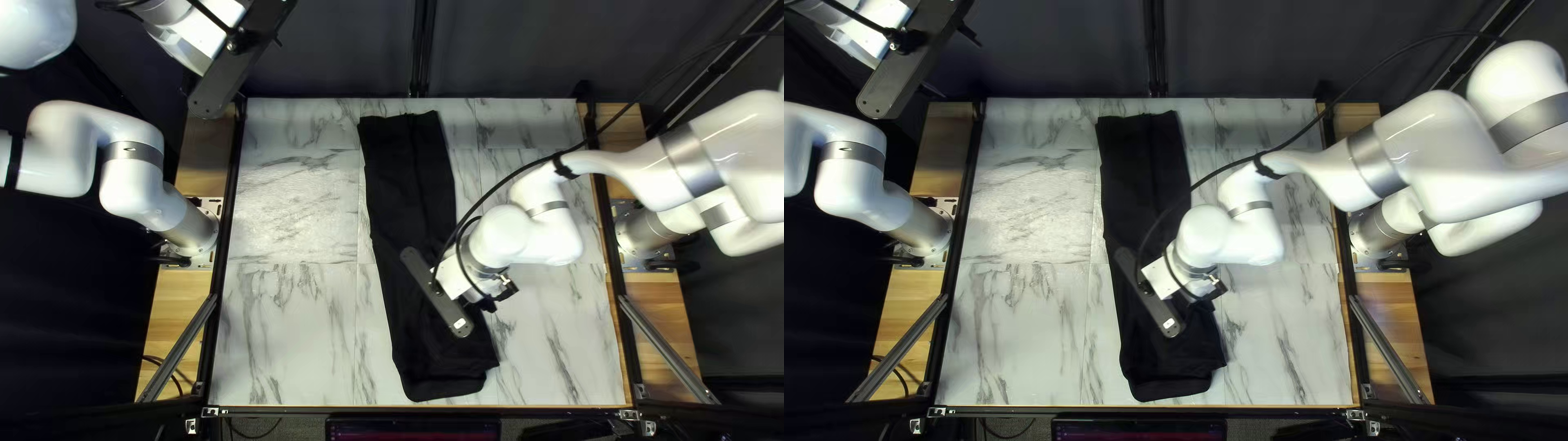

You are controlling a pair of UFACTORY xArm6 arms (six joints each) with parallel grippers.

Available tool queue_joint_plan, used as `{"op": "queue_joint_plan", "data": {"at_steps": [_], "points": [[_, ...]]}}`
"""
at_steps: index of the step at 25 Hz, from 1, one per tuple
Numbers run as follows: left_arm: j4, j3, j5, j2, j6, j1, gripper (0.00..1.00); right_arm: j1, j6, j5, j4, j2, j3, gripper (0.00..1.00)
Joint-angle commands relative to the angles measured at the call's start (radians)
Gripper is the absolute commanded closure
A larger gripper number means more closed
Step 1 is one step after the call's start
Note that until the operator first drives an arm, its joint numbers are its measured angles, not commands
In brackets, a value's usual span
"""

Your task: Fold t-shirt

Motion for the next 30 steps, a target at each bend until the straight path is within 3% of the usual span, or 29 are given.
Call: {"op": "queue_joint_plan", "data": {"at_steps": [1,5,9,19,24,26,28,30], "points": [[0.0,0.0,0.0,0.0,0.0,0.0,0.0,-0.03,-0.001,0.087,-0.002,0.092,-0.107,0.0],[0.0,0.0,0.0,0.0,0.0,0.0,0.0,-0.067,-0.001,0.205,0.031,0.131,-0.164,0.0],[0.0,0.0,0.0,0.0,0.0,0.0,0.0,-0.062,-0.018,0.259,0.057,0.139,-0.174,0.0],[0.0,0.0,0.0,0.0,0.0,0.0,0.0,0.039,-0.193,0.205,0.044,0.042,-0.091,0.0],[0.0,0.0,0.0,0.0,0.0,0.0,0.0,0.048,-0.242,0.219,0.036,0.075,-0.149,0.0],[0.0,0.0,0.0,0.0,0.0,0.0,0.0,0.046,-0.182,0.212,0.015,0.082,-0.164,0.0],[0.0,0.0,0.0,0.0,0.0,0.0,0.0,0.049,0.006,0.19,-0.047,0.064,-0.15,0.0],[0.0,0.0,0.0,0.0,0.0,0.0,0.0,0.063,0.327,0.158,-0.143,0.013,-0.093,0.0]]}}
